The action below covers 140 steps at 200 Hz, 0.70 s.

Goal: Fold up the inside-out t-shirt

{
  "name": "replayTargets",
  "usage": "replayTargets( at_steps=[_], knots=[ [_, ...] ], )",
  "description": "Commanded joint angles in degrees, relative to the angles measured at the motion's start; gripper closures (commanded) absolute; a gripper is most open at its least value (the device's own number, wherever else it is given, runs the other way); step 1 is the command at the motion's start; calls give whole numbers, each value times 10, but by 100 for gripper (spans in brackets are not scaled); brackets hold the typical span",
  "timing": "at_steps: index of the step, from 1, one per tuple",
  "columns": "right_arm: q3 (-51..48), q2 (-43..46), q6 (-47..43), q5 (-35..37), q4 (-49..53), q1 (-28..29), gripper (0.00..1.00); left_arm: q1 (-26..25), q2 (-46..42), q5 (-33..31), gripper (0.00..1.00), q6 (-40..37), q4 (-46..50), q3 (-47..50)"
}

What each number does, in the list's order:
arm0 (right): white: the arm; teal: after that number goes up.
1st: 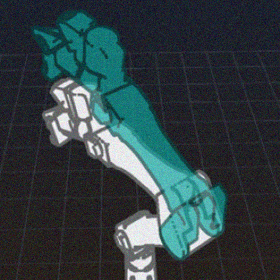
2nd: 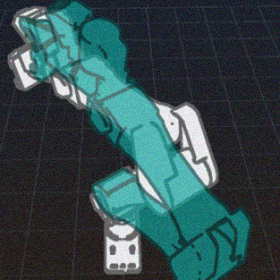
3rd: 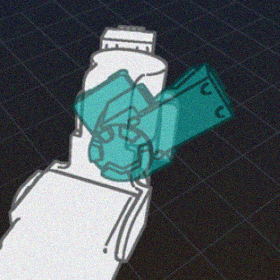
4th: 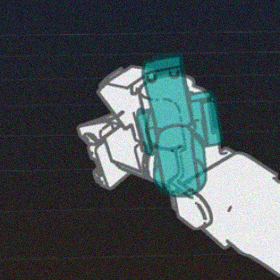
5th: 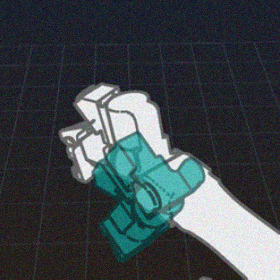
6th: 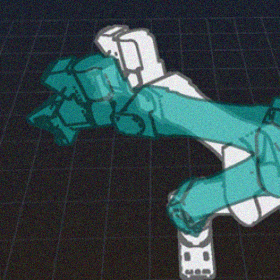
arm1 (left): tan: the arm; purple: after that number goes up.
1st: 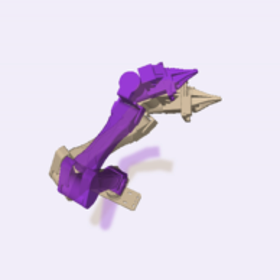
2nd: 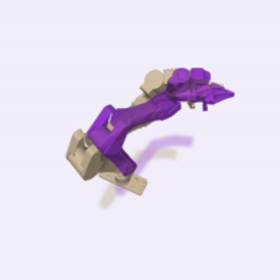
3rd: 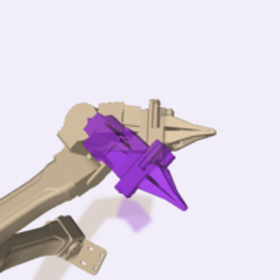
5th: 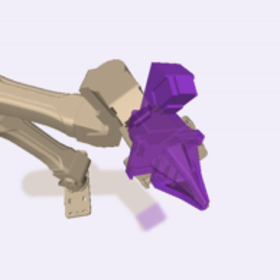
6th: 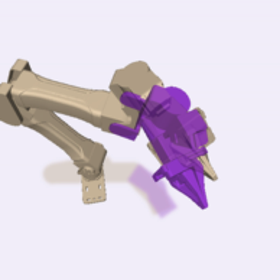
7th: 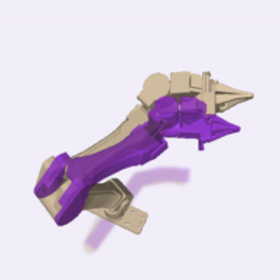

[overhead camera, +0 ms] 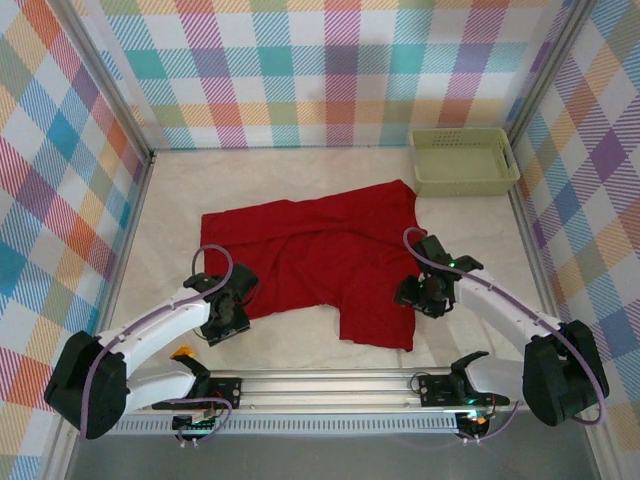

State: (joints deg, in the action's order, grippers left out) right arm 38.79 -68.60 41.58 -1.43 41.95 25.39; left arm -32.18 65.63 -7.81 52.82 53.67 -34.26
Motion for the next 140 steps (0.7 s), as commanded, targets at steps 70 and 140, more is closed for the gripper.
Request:
replayTargets(
  at_steps=[70, 140],
  knots=[
    [-44, -2, 87, 12, 64, 89, 45, -5, 8, -51, 78, -2, -16, 17],
    [-71, -13, 122, 3, 40, 124, 63, -5, -19, -66, 91, -2, -13, 7]
  ],
)
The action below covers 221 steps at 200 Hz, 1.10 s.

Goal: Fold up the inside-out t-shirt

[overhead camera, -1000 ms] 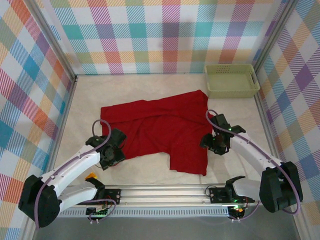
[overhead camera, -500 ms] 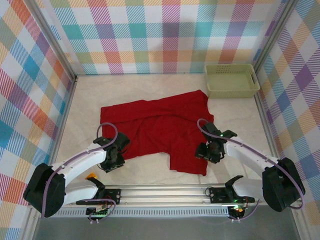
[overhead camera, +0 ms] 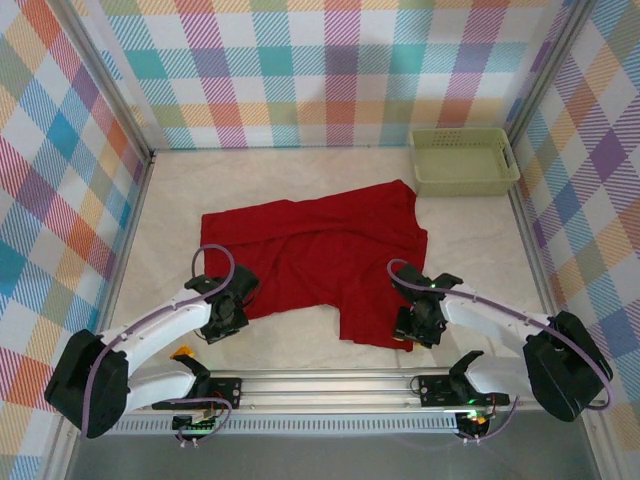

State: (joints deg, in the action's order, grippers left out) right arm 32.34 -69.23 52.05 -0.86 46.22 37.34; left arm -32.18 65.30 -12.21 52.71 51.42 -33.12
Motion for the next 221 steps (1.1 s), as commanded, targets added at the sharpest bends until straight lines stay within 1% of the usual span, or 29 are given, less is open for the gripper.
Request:
replayTargets(
  at_steps=[1, 13, 32, 43, 64, 83, 95, 112, 124, 145, 166, 180, 187, 204, 221],
  knots=[
    [-7, -7, 17, -3, -3, 4, 63, -5, -16, -23, 91, -1, 10, -5],
    [-10, -10, 18, -3, -9, 4, 67, -6, -21, -30, 92, -2, 15, -7],
    [-7, -13, 14, 2, -10, 5, 82, -4, -27, -30, 95, -6, 12, -11],
    [1, -8, 8, 10, -1, 4, 88, -4, -36, -30, 97, -5, 10, -17],
    [37, 12, -10, 54, 44, 5, 100, -3, -67, -56, 100, -3, 25, -42],
    [80, 29, -31, 105, 91, 4, 100, 16, -94, -78, 100, -7, 39, -64],
    [109, 36, -48, 134, 114, -2, 100, 41, -106, -76, 100, -17, 34, -70],
    [155, 35, -81, 162, 127, -18, 100, 89, -112, -63, 100, -34, 23, -79],
    [187, 29, -108, 180, 127, -35, 100, 137, -112, -42, 100, -48, 7, -84],
    [238, 9, -161, 181, 100, -77, 100, 233, -105, 25, 100, -68, -55, -84],
    [295, -32, -206, 176, 58, -125, 100, 294, -51, 39, 100, -78, -104, -110],
    [336, -66, -229, 172, 33, -153, 100, 333, -2, 74, 100, -79, -138, -129],
    [357, -86, -238, 167, 21, -168, 100, 352, 22, 82, 100, -77, -152, -138],
    [411, -139, -259, 172, -7, -188, 100, 376, 84, 82, 100, -75, -174, -170],
    [471, -202, -273, 174, -14, -204, 100, 387, 138, 83, 100, -73, -190, -200]
  ],
)
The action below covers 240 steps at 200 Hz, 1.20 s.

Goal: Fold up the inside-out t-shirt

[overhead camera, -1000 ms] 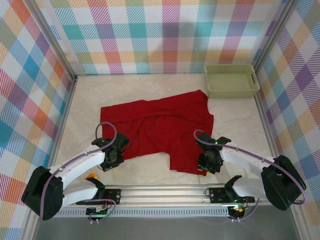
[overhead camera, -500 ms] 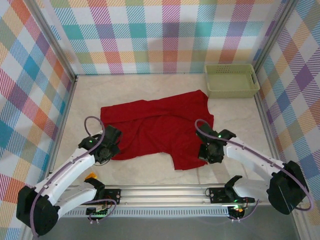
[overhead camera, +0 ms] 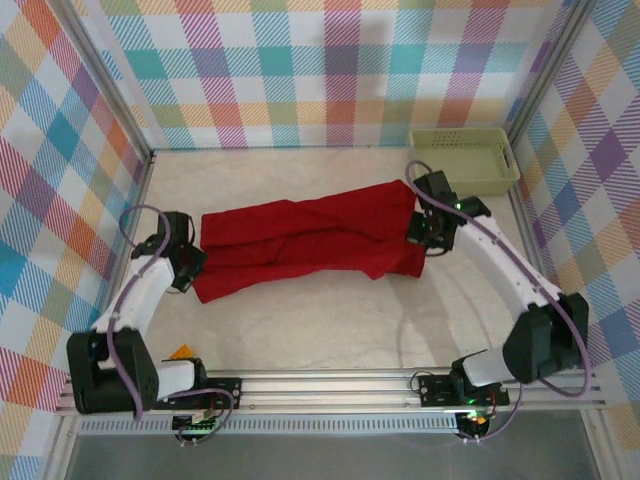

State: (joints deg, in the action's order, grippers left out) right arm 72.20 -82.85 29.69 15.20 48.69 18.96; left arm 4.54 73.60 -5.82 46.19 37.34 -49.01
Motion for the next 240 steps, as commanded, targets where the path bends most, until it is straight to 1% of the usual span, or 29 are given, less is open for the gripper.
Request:
replayTargets(
  at_steps=[1, 28, 54, 83, 112, 124, 134, 138, 146, 152, 158, 181, 191, 201, 215, 226, 240],
  knots=[
    [77, -70, -49, 13, -38, -21, 100, 20, 58, 18, 100, -7, -50, -43],
    [170, -163, -68, 2, -46, -35, 100, 30, 138, 22, 100, -8, -58, -95],
    [276, -256, -84, 1, -29, -42, 100, 30, 213, 27, 100, -12, -51, -157],
    [365, -337, -96, -1, -14, -42, 100, 31, 274, 16, 100, -15, -39, -215],
    [407, -392, -93, -11, -7, -42, 100, 31, 323, 1, 100, -25, -21, -265],
    [413, -407, -93, -11, -10, -42, 97, 31, 348, 6, 100, -33, -16, -285],
    [419, -419, -95, -6, -8, -42, 91, 31, 372, 5, 100, -42, -3, -313],
    [424, -423, -96, -4, -8, -42, 86, 31, 380, 5, 95, -45, 2, -322],
    [432, -431, -99, 2, -5, -43, 74, 31, 396, 5, 79, -52, 14, -340],
    [437, -434, -102, 7, 0, -42, 69, 31, 404, 4, 68, -59, 23, -354],
    [442, -435, -103, 14, 6, -42, 65, 32, 408, -2, 61, -63, 32, -364],
    [420, -406, -106, 35, 8, -42, 49, 32, 385, -36, 47, -77, 50, -380],
    [398, -383, -105, 33, 2, -39, 46, 30, 365, -50, 40, -83, 56, -380],
    [358, -353, -107, 19, -18, -35, 44, 23, 339, -61, 38, -88, 56, -370],
    [302, -317, -105, -26, -60, -23, 43, 3, 302, -53, 37, -97, 32, -342],
    [266, -303, -99, -73, -86, -13, 42, -16, 284, -31, 37, -102, 8, -320],
    [248, -308, -78, -102, -97, -7, 40, -44, 289, 7, 37, -108, -16, -306]
  ],
)
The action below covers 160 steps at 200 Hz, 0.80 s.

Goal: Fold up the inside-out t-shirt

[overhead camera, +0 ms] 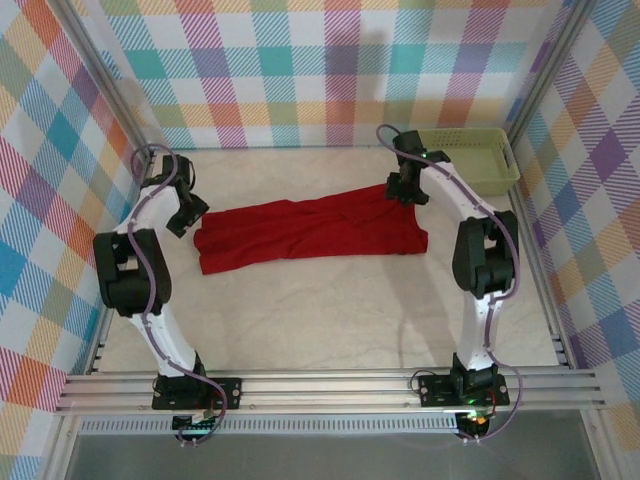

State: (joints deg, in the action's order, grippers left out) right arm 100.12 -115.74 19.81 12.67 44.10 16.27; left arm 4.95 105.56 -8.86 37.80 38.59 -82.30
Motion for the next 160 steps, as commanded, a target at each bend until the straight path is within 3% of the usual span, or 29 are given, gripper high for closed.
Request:
replayTargets(
  at_steps=[1, 35, 80, 117, 160],
  knots=[
    [-32, 20, 23, -78, -52, 20, 40, -49, -30, 40, 37, -24, -30, 27],
    [-38, -27, 49, -89, -55, 20, 40, -72, 31, 103, 40, -17, -69, 38],
    [-82, -50, 84, -77, -62, -9, 35, -47, 109, 92, 39, -34, -77, 24],
    [-119, -22, 75, -38, -76, -22, 18, -24, 136, 98, 36, -38, -78, 24],
    [-76, -38, 61, 12, -47, -23, 0, -23, 128, 106, 33, -36, -85, 31]
  ],
)
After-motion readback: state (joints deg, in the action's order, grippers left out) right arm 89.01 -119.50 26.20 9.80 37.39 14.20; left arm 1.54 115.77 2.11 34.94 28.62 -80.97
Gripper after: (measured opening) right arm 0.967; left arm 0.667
